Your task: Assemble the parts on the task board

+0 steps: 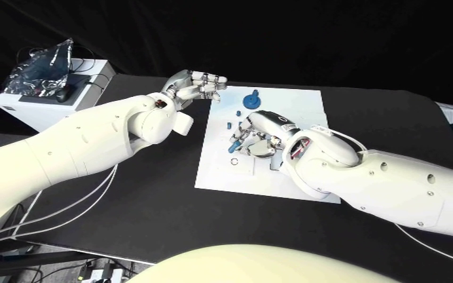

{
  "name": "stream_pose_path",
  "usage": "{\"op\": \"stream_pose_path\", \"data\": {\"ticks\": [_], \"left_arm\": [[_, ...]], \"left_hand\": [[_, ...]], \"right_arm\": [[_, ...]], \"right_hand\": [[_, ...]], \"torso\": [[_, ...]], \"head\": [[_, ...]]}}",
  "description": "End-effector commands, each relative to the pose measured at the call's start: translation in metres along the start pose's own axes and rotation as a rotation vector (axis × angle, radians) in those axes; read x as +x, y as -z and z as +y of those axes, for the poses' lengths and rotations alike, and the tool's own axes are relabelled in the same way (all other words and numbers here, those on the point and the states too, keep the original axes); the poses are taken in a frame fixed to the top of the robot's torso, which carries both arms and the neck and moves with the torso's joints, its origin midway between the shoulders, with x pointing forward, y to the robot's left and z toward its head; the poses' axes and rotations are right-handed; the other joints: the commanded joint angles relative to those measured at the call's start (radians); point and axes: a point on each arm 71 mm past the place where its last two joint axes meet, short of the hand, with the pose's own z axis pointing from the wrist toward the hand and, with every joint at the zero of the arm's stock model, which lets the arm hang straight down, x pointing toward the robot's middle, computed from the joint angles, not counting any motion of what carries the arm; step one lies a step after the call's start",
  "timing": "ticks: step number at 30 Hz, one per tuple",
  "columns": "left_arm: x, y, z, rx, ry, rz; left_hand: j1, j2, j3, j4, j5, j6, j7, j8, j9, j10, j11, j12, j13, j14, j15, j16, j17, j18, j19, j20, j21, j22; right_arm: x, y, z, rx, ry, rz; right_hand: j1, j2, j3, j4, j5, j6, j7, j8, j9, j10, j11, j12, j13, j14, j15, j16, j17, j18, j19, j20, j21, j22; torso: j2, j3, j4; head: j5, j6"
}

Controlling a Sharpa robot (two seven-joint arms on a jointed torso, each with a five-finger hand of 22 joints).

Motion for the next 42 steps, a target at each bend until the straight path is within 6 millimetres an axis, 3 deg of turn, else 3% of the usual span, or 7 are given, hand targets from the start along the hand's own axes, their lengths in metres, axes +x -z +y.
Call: {"op": "stream_pose_path", "data": {"ticks": [1, 7, 13, 29, 42], "left_arm": [[0.002, -0.001, -0.001, 0.005, 0.012, 0.016], [0.001, 0.0, -0.001, 0.003, 0.011, 0.015], [0.002, 0.0, 0.0, 0.002, 0.012, 0.018], [0.001, 0.0, 0.0, 0.001, 0.011, 0.016], [0.001, 0.0, 0.0, 0.0, 0.011, 0.015]], "left_hand": [[-0.003, 0.002, 0.0, 0.003, 0.001, 0.001, 0.002, 0.003, 0.001, -0.003, 0.004, -0.004, -0.001, 0.006, 0.001, -0.005, 0.001, -0.005, 0.008, -0.001, -0.006, 0.001], [-0.003, 0.002, 0.0, 0.003, 0.001, 0.001, 0.002, 0.003, 0.001, -0.003, 0.004, -0.004, -0.001, 0.006, 0.001, -0.005, 0.001, -0.005, 0.008, -0.001, -0.006, 0.001], [-0.003, 0.002, 0.0, 0.003, 0.001, 0.001, 0.002, 0.003, 0.001, -0.003, 0.004, -0.004, -0.001, 0.006, 0.001, -0.005, 0.001, -0.005, 0.008, -0.001, -0.006, 0.001], [-0.003, 0.002, 0.0, 0.003, 0.001, 0.001, 0.002, 0.003, 0.001, -0.003, 0.004, -0.004, -0.001, 0.006, 0.001, -0.005, 0.001, -0.005, 0.008, -0.001, -0.006, 0.001], [-0.002, 0.002, 0.002, 0.006, 0.001, 0.002, 0.002, 0.003, 0.002, -0.003, 0.004, -0.004, -0.001, 0.006, 0.001, -0.005, 0.001, -0.005, 0.011, -0.001, -0.015, 0.007]], "right_arm": [[0.007, -0.001, 0.003, -0.053, 0.092, 0.026], [0.012, 0.0, 0.0, -0.056, 0.152, 0.033], [0.014, -0.001, -0.002, -0.05, 0.17, 0.029], [0.022, -0.003, -0.001, -0.047, 0.191, 0.09], [0.025, -0.001, -0.002, -0.04, 0.222, 0.125]], "right_hand": [[0.004, 0.027, 0.002, -0.008, 0.004, 0.004, 0.002, 0.004, 0.064, 0.06, -0.036, 0.002, 0.001, -0.001, -0.005, -0.003, -0.002, 0.016, 0.045, -0.004, -0.003, 0.086], [0.003, 0.027, 0.001, -0.01, 0.002, 0.005, 0.001, 0.004, 0.065, 0.061, -0.037, 0.002, 0.001, -0.001, -0.005, -0.002, -0.002, 0.016, 0.046, -0.004, 0.003, 0.087], [0.003, 0.027, 0.001, -0.01, 0.002, 0.005, 0.001, 0.004, 0.065, 0.061, -0.037, 0.002, 0.001, -0.001, -0.005, -0.002, -0.002, 0.016, 0.046, -0.004, 0.003, 0.087], [0.002, 0.027, 0.003, -0.012, 0.0, 0.004, 0.001, 0.004, 0.065, 0.06, -0.036, 0.002, 0.001, -0.002, -0.005, -0.001, -0.002, 0.016, 0.046, -0.004, 0.0, 0.086], [0.002, 0.028, 0.003, -0.014, 0.0, 0.004, 0.001, 0.004, 0.065, 0.061, -0.036, 0.002, 0.001, -0.002, -0.005, -0.001, -0.002, 0.015, 0.046, -0.004, 0.004, 0.087]], "torso": [[0.001, 0.0011, -0.0003], [0.002, 0.0017, -0.0025], [0.002, 0.0029, -0.0008], [0.001, 0.0005, -0.0006], [0.001, 0.0006, -0.0012]], "head": [[0.004, -0.003], [0.006, -0.006], [0.007, -0.008], [0.007, -0.017], [0.011, -0.02]]}}
